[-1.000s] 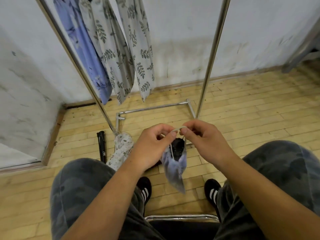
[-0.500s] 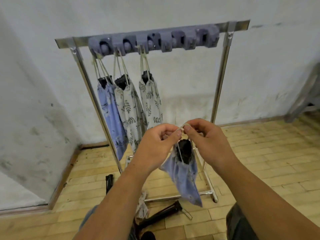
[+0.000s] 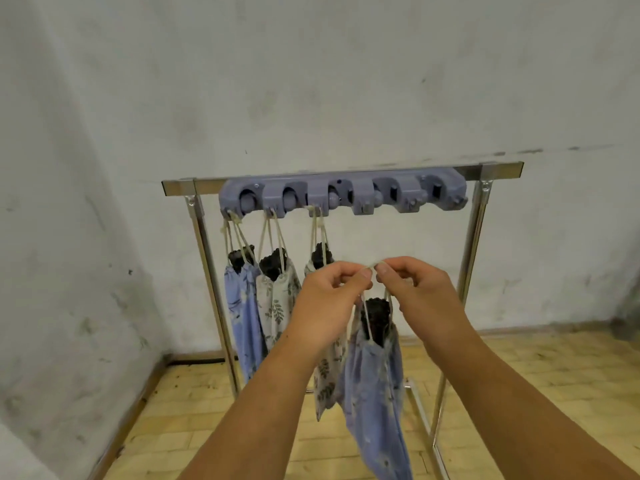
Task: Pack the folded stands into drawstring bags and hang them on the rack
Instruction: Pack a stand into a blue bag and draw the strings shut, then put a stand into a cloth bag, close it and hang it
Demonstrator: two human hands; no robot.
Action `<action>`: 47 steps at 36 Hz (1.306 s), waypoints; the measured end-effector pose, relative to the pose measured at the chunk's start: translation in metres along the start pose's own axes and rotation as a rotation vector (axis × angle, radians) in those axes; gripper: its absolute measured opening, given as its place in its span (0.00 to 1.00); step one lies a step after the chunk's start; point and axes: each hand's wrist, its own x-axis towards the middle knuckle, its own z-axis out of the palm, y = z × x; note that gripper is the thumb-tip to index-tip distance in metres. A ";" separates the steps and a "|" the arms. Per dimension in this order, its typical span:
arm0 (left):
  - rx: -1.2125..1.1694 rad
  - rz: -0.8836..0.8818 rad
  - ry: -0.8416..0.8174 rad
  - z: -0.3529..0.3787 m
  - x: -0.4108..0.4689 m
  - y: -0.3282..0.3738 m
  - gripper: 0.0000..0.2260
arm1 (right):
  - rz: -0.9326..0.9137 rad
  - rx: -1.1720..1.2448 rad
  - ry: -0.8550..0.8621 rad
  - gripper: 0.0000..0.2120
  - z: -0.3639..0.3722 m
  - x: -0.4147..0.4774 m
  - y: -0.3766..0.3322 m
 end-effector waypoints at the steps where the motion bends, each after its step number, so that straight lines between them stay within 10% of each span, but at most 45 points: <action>1: -0.007 0.005 0.012 0.000 0.009 0.004 0.06 | 0.006 0.021 0.018 0.05 0.002 0.009 -0.002; 47: -0.104 0.097 0.120 0.019 0.090 -0.041 0.02 | 0.048 0.209 0.326 0.06 0.026 0.069 0.035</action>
